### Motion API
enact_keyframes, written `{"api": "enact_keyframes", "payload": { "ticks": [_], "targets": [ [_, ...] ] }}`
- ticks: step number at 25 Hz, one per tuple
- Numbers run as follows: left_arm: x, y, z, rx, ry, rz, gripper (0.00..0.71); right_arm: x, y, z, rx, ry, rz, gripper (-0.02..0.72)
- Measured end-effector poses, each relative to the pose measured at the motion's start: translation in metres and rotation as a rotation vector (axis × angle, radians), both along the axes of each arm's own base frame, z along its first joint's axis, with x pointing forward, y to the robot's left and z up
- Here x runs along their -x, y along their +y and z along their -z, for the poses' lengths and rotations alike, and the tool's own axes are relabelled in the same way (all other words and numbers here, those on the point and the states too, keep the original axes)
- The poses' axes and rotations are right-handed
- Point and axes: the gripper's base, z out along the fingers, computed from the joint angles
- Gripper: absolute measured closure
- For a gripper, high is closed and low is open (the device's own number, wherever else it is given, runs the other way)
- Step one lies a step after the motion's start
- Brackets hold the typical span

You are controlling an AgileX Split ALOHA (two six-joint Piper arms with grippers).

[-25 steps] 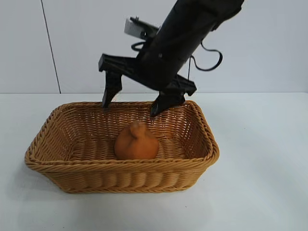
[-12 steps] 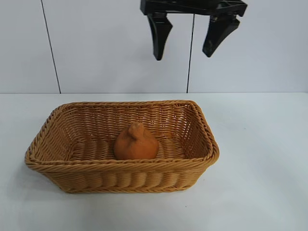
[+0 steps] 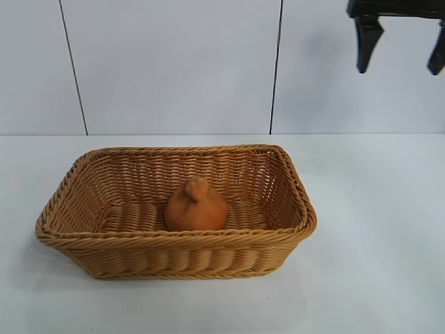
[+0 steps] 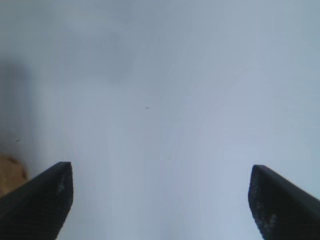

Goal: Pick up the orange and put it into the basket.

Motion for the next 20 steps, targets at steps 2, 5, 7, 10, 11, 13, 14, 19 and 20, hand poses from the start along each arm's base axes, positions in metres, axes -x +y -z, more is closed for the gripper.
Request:
{"api": "enact_keyframes", "payload": {
  "ticks": [2,5,7,10,11,13,14,19,20],
  "targets": [
    [0.0,0.0,0.0,0.0,0.0,0.0,0.1,0.007,0.004,0.003,-0.005,0.021,-0.013,0.051],
    [0.0,0.0,0.0,0.0,0.0,0.0,0.1,0.028,0.01,0.006,-0.006,0.065,-0.034,0.051],
    [0.0,0.0,0.0,0.0,0.0,0.0,0.1,0.05,0.015,0.009,-0.01,0.103,-0.054,0.051],
    [0.0,0.0,0.0,0.0,0.0,0.0,0.1,0.09,0.024,0.013,-0.011,0.156,-0.098,0.051],
    [0.0,0.0,0.0,0.0,0.0,0.0,0.1,0.103,0.028,0.014,-0.018,0.169,-0.112,0.051],
    [0.0,0.0,0.0,0.0,0.0,0.0,0.1,0.137,0.032,0.016,-0.019,0.194,-0.136,0.051],
    [0.0,0.0,0.0,0.0,0.0,0.0,0.1,0.154,0.034,0.017,-0.02,0.203,-0.147,0.051],
    [0.0,0.0,0.0,0.0,0.0,0.0,0.1,0.229,0.029,0.027,-0.021,0.2,-0.165,0.051],
    [0.0,0.0,0.0,0.0,0.0,0.0,0.1,0.242,0.027,0.03,-0.015,0.173,-0.166,0.051]
  ]
}}
